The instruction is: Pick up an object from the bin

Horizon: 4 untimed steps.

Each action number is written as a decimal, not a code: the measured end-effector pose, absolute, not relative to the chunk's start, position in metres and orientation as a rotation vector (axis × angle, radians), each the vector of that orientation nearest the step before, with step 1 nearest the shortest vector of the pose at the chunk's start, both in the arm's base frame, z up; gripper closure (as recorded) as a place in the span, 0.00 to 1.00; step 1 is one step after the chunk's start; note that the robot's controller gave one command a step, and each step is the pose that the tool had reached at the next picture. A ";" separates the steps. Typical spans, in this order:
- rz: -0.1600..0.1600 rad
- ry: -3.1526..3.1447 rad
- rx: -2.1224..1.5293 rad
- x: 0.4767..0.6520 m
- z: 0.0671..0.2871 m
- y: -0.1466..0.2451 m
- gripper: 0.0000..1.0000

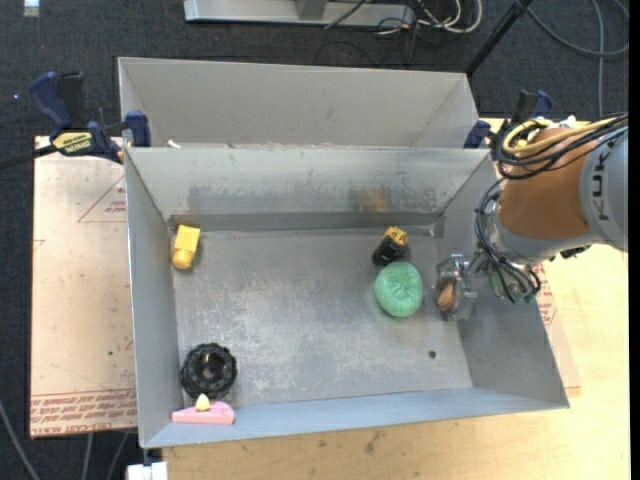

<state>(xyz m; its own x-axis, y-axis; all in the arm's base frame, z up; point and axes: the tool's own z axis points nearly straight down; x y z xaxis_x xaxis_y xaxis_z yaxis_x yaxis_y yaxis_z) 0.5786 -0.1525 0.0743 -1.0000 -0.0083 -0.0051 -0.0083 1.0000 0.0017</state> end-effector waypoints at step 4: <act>0.002 3.139 -0.014 0.578 0.120 -0.152 1.00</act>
Offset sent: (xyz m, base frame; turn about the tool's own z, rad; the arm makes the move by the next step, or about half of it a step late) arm 0.0000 0.0000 0.0459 0.0000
